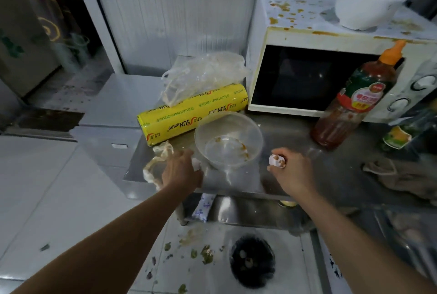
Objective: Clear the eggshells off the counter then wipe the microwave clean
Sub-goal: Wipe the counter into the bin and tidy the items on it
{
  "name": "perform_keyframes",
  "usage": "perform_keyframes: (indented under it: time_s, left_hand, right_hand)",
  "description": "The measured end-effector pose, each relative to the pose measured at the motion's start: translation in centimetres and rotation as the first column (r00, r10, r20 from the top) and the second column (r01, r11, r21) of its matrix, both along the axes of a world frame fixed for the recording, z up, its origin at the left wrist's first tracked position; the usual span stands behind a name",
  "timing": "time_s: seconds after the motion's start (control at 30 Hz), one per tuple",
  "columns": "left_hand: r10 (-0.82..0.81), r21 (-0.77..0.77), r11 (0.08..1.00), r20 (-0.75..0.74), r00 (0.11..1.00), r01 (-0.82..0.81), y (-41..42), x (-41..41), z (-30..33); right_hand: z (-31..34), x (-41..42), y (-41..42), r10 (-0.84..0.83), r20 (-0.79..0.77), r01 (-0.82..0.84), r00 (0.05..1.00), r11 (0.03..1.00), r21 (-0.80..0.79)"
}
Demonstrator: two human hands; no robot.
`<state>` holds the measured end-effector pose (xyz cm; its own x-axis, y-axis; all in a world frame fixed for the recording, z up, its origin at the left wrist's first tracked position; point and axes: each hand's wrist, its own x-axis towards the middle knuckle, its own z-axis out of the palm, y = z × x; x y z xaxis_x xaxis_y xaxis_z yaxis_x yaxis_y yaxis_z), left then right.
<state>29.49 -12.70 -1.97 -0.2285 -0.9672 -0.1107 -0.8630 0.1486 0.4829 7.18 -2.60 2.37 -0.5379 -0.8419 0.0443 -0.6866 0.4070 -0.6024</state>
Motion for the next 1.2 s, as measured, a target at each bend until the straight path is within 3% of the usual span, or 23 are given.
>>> perform_keyframes:
  time_s: [0.33, 0.5, 0.73, 0.93, 1.2]
  left_hand:
    - [-0.028, -0.031, 0.999, -0.054, 0.998, 0.026, -0.2, 0.4, -0.1]
    - [0.061, -0.016, 0.998, -0.147, 0.987, -0.064, 0.6, 2.6, 1.0]
    - [0.097, -0.081, 0.991, -0.071, 0.993, -0.102, -0.2, 6.5, 2.5]
    - [0.076, -0.006, 0.997, -0.005, 0.997, -0.076, -0.4, 7.5, 0.9]
    - [0.056, 0.006, 0.998, -0.07, 0.996, -0.056, 0.7, 7.9, -0.1]
  right_hand:
    - [-0.4, 1.4, 2.1, -0.079, -0.015, 0.079, 0.997, 0.997, 0.0]
    - [-0.3, 2.6, 3.0, -0.062, 0.0, 0.062, 0.998, 0.998, -0.021]
    - [0.2, 5.0, 3.8, -0.024, -0.008, 0.024, 1.0, 1.0, -0.004]
    - [-0.5, 6.2, 4.0, -0.029, 0.011, 0.029, 1.0, 1.0, -0.004]
    - [-0.9, 7.0, 5.2, -0.064, 0.011, 0.063, 0.998, 0.998, 0.019]
